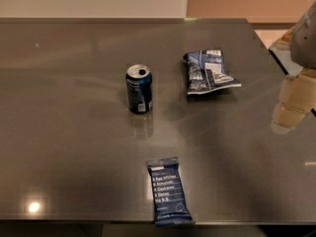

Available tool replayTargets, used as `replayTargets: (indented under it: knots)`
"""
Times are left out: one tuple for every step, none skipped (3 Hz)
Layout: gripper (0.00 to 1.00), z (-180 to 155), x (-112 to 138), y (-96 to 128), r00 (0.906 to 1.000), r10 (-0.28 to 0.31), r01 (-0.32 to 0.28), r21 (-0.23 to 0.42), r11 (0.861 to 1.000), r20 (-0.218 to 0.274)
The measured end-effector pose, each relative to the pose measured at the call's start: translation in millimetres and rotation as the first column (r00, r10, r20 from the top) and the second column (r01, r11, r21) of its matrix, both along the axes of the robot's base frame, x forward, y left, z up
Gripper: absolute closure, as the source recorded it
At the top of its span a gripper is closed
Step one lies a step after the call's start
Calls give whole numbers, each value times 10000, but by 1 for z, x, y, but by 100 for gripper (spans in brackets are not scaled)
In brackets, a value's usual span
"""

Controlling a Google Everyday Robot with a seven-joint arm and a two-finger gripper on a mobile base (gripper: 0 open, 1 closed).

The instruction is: Move rxbar blueberry near blue chip bag

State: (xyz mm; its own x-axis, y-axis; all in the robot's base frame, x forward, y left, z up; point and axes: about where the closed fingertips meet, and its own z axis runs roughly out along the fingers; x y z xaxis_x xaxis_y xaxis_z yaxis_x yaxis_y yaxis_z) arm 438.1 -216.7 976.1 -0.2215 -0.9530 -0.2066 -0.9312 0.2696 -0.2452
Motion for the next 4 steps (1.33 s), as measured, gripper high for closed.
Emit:
replayTargets:
  knots:
    - [0,0,0,0,10000,0,0,0,10000,0]
    - [0,0,0,0,10000,0,0,0,10000,0]
    - [0,-2,-7,20,9948,1015,-1014,-126,9948,30]
    - [0,-15,-29,76,9309,3653,-3641,-712,9286,31]
